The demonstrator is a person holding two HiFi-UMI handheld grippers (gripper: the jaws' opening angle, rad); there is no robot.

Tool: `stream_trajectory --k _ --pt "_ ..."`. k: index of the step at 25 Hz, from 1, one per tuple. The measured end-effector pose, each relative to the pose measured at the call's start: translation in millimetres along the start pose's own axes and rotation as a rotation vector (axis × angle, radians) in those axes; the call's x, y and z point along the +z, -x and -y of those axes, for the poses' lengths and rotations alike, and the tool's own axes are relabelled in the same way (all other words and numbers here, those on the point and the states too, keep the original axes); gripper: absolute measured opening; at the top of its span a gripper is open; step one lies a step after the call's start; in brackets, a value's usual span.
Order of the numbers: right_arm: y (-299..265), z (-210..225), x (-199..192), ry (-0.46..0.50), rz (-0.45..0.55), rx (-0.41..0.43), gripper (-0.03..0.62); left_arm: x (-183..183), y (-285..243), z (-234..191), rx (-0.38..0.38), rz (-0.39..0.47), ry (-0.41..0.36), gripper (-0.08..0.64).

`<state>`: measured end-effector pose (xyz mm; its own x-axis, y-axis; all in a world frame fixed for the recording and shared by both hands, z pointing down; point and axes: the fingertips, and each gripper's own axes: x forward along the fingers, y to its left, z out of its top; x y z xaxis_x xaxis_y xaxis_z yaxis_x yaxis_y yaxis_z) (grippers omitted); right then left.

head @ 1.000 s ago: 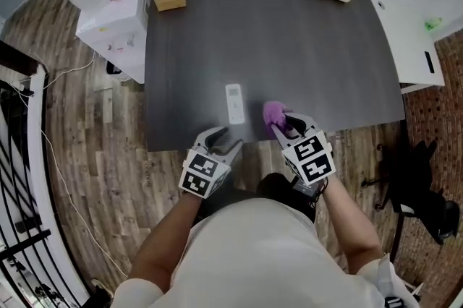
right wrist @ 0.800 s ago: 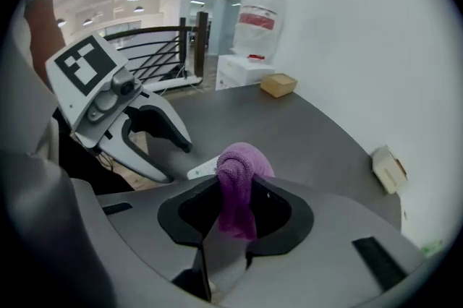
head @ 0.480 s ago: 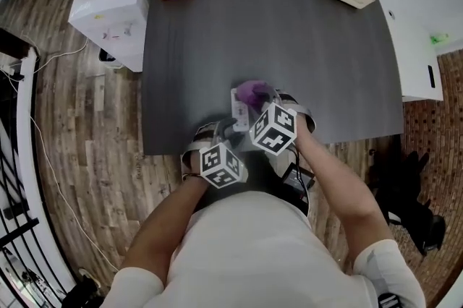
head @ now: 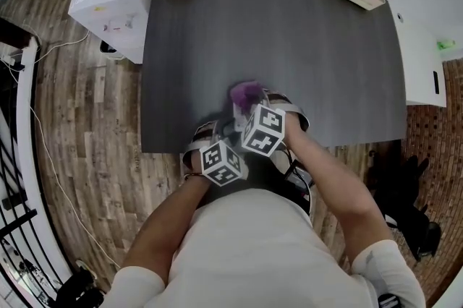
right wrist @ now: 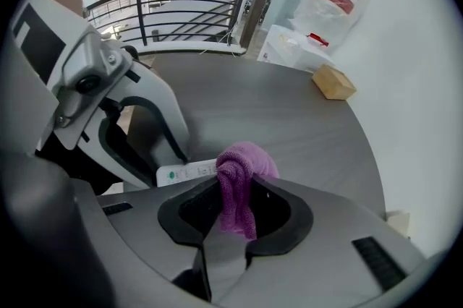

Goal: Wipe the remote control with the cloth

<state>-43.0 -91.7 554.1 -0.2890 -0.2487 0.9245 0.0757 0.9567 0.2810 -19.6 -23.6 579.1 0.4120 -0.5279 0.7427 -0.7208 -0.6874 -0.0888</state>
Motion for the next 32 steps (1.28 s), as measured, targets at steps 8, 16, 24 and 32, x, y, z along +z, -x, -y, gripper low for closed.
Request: stream_trajectory --k 8,16,24,32 --pt "15.9 -29.7 -8.2 -0.075 0.016 0.027 0.110 -3.8 -3.1 -1.6 -0.021 0.008 0.099 0.216" --pt "25.0 -58.5 -10.9 -0.103 0.023 0.060 0.109 -8.3 -7.7 -5.6 -0.055 0.002 0.171 0.255" --pt "30.5 -65.1 -20.3 -0.300 0.033 0.184 0.110 -9.0 -9.2 -7.1 -0.065 -0.006 0.196 0.261" --pt "49.7 -73.6 -16.4 -0.457 0.122 0.301 0.110 -9.7 -10.0 -7.4 -0.072 -0.013 0.206 0.261"
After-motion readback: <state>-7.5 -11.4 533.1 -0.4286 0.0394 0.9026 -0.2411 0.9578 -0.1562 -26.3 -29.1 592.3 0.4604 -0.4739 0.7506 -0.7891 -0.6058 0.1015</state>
